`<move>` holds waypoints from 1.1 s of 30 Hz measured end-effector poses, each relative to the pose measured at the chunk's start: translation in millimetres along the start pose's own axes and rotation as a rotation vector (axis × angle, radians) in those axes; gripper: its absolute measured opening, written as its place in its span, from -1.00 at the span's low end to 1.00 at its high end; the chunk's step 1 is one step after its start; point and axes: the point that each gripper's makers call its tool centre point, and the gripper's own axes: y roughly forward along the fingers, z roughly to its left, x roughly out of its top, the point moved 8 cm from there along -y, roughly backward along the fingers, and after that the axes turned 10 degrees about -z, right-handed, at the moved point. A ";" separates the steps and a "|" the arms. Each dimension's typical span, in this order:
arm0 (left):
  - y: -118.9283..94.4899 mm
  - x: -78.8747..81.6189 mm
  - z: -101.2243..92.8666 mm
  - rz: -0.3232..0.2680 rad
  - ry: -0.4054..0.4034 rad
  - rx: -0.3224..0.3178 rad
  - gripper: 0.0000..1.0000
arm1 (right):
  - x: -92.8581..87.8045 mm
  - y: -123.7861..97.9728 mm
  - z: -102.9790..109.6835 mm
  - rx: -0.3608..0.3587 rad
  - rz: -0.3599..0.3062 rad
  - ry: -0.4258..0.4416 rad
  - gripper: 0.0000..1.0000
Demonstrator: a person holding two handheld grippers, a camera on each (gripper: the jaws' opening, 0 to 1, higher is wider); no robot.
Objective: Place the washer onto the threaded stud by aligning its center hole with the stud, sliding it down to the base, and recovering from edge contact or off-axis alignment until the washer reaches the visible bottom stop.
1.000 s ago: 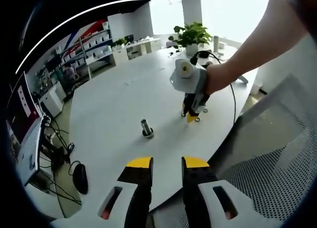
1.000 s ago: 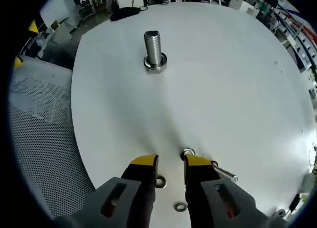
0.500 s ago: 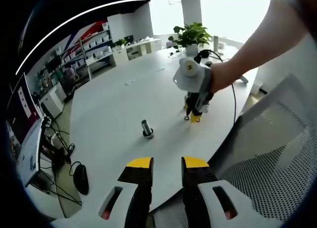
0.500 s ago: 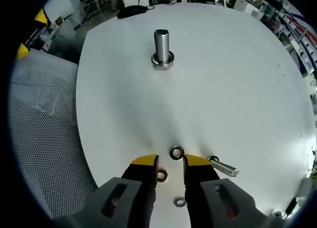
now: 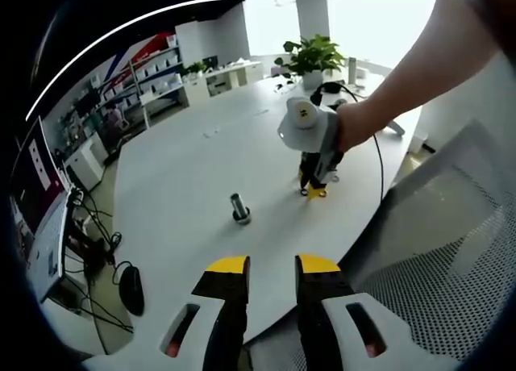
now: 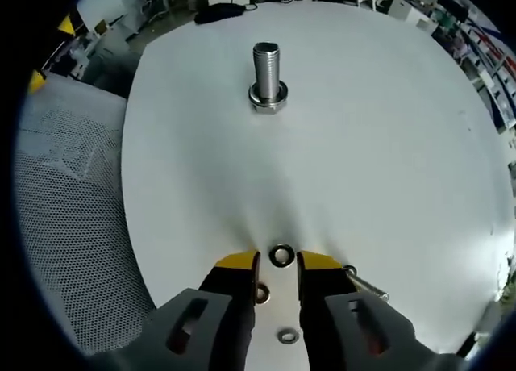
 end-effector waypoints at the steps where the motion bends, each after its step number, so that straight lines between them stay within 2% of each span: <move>1: 0.0 0.0 0.0 0.000 0.000 0.000 -0.60 | 0.9 -0.3 0.0 0.007 0.009 -0.010 -0.60; 6: 0.2 0.1 -0.5 0.001 0.001 -0.002 -0.60 | 4.7 2.1 -5.6 0.023 0.055 -0.039 -0.70; 10: 0.1 -0.1 -0.3 0.001 0.002 -0.001 -0.60 | 7.6 2.2 -4.0 0.033 0.096 -0.067 -0.70; 17: 0.5 -0.3 -0.9 0.005 0.005 -0.004 -0.60 | 8.6 3.2 -0.8 0.008 0.118 -0.072 -0.72; 20: -0.2 0.1 -0.8 0.000 0.006 -0.002 -0.61 | 6.8 1.7 -2.7 0.015 0.103 -0.084 -0.72; 25: 0.1 -0.6 -0.9 0.006 0.006 -0.003 -0.61 | 2.4 -1.2 -4.7 0.006 0.039 -0.019 -0.74; 33: -0.4 0.4 0.2 -0.002 0.004 0.001 -0.62 | -11.1 -9.2 -4.6 -0.022 -0.008 0.039 -0.74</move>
